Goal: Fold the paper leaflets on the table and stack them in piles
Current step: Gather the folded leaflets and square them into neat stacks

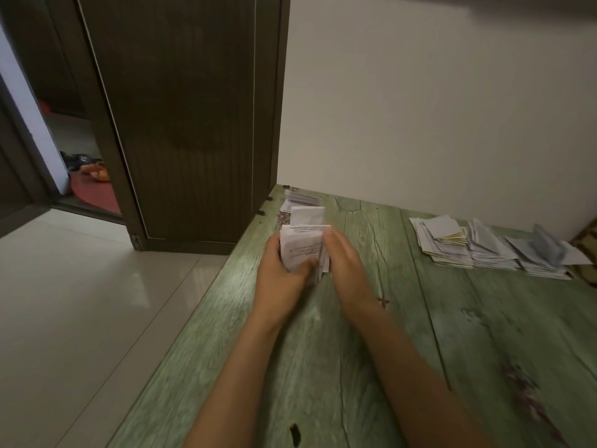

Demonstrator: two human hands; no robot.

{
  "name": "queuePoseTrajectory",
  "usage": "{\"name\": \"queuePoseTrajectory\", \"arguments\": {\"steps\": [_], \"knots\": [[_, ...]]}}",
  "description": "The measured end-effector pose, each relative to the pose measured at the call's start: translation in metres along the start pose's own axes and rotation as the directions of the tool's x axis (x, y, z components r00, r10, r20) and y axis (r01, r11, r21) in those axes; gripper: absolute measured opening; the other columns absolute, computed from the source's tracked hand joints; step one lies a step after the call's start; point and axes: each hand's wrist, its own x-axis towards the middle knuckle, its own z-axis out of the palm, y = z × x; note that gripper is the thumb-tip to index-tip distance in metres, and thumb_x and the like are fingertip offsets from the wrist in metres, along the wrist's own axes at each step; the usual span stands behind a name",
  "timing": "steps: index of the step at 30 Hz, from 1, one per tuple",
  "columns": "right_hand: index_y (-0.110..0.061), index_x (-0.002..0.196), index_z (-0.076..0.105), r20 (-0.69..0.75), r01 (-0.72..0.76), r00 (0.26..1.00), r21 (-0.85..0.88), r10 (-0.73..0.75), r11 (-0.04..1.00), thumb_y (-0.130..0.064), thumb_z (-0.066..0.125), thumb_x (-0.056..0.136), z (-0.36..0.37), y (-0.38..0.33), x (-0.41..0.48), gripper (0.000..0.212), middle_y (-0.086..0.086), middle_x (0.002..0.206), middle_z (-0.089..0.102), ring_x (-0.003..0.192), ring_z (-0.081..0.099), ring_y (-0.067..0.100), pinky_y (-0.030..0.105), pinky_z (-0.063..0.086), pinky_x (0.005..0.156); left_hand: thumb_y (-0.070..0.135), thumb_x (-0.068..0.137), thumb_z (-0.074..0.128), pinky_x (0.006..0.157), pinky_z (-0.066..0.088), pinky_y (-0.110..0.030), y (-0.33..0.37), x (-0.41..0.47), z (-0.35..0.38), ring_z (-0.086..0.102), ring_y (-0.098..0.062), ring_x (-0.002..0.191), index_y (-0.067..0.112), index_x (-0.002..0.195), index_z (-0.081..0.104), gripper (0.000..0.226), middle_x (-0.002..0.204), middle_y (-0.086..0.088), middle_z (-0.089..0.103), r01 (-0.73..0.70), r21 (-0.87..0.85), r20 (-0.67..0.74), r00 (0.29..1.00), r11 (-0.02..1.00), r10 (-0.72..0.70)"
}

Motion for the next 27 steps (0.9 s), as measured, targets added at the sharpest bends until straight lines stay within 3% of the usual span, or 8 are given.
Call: {"name": "queuePoseTrajectory", "arguments": {"steps": [3, 8, 11, 15, 19, 22, 24, 27], "knots": [[-0.01, 0.109, 0.064, -0.077, -0.074, 0.994, 0.023, 0.075, 0.997, -0.032, 0.036, 0.1, -0.004, -0.001, 0.004, 0.037, 0.004, 0.094, 0.07, 0.083, 0.068, 0.01, 0.017, 0.054, 0.068, 0.004, 0.085, 0.064, 0.068, 0.047, -0.003, 0.0, 0.0, -0.001, 0.055, 0.011, 0.084, 0.032, 0.101, 0.051, 0.035, 0.095, 0.021, 0.057, 0.01, 0.007, 0.029, 1.0, 1.0, -0.01], [0.01, 0.098, 0.062, -0.011, -0.108, 0.994, -0.022, 0.108, 0.994, -0.021, 0.047, 0.091, -0.023, -0.014, 0.013, 0.035, 0.028, 0.093, 0.063, 0.084, 0.06, 0.032, 0.048, 0.049, 0.084, 0.004, 0.087, 0.061, 0.065, 0.044, -0.001, 0.002, -0.001, -0.001, 0.058, 0.016, 0.075, 0.036, 0.09, 0.053, 0.033, 0.088, 0.023, 0.06, 0.027, 0.004, 0.107, 0.994, 1.0, -0.028], [0.013, 0.091, 0.062, 0.096, -0.057, 0.993, -0.118, 0.069, 0.991, -0.02, 0.049, 0.075, -0.034, -0.023, 0.016, 0.039, 0.025, 0.084, 0.06, 0.079, 0.057, 0.026, 0.04, 0.049, 0.079, 0.005, 0.086, 0.063, 0.063, 0.046, -0.003, 0.002, 0.001, -0.003, 0.061, 0.012, 0.075, 0.03, 0.093, 0.057, 0.027, 0.088, 0.019, 0.062, 0.052, 0.019, 0.151, 0.987, 0.998, -0.055], [-0.006, 0.096, 0.069, 0.147, -0.089, 0.983, -0.135, 0.108, 0.987, -0.019, 0.055, 0.091, -0.039, -0.028, 0.014, 0.019, 0.011, 0.085, 0.071, 0.079, 0.067, 0.023, 0.033, 0.055, 0.073, 0.002, 0.083, 0.065, 0.058, 0.047, -0.005, 0.006, 0.004, -0.002, 0.063, 0.011, 0.069, 0.028, 0.094, 0.058, 0.029, 0.085, 0.018, 0.063, 0.083, 0.043, 0.247, 0.965, 0.996, -0.091], [-0.003, 0.102, 0.06, 0.005, -0.216, 0.971, 0.435, 0.238, 0.874, -0.021, 0.051, 0.094, -0.033, -0.035, 0.015, 0.022, 0.014, 0.095, 0.068, 0.086, 0.067, 0.026, 0.04, 0.056, 0.078, 0.003, 0.083, 0.066, 0.064, 0.05, -0.008, 0.006, 0.004, -0.002, 0.064, 0.009, 0.069, 0.027, 0.09, 0.06, 0.026, 0.085, 0.015, 0.066, 0.124, 0.109, 0.284, 0.947, 0.986, -0.15], [-0.01, 0.102, 0.052, -0.224, -0.047, 0.938, 0.674, 0.265, 0.737, -0.021, 0.048, 0.096, -0.042, -0.045, 0.017, 0.013, 0.007, 0.095, 0.062, 0.087, 0.06, 0.02, 0.035, 0.053, 0.073, 0.007, 0.086, 0.063, 0.081, 0.055, -0.027, 0.006, 0.006, -0.005, 0.069, -0.009, 0.085, 0.024, 0.095, 0.063, 0.019, 0.095, 0.004, 0.072, 0.249, 0.058, 0.246, 0.935, 0.967, -0.255], [-0.014, 0.109, 0.049, -0.277, -0.058, 0.931, 0.529, 0.237, 0.847, -0.027, 0.049, 0.096, -0.044, -0.047, 0.013, 0.018, 0.006, 0.097, 0.057, 0.086, 0.056, 0.02, 0.032, 0.05, 0.061, 0.007, 0.089, 0.059, 0.088, 0.054, -0.038, 0.006, 0.007, -0.006, 0.069, -0.018, 0.093, 0.019, 0.105, 0.063, 0.02, 0.103, -0.003, 0.072, 0.344, -0.052, 0.225, 0.919, 0.937, -0.325], [-0.016, 0.102, 0.052, -0.201, -0.116, 0.974, -0.052, 0.103, 0.992, -0.031, 0.046, 0.097, -0.022, -0.037, 0.008, 0.016, 0.005, 0.099, 0.055, 0.083, 0.056, 0.02, 0.03, 0.049, 0.059, 0.002, 0.092, 0.051, 0.09, 0.052, -0.042, 0.01, 0.008, -0.002, 0.067, -0.023, 0.098, 0.019, 0.1, 0.061, 0.021, 0.106, -0.007, 0.07, 0.366, -0.138, 0.186, 0.922, 0.92, -0.339]]}}
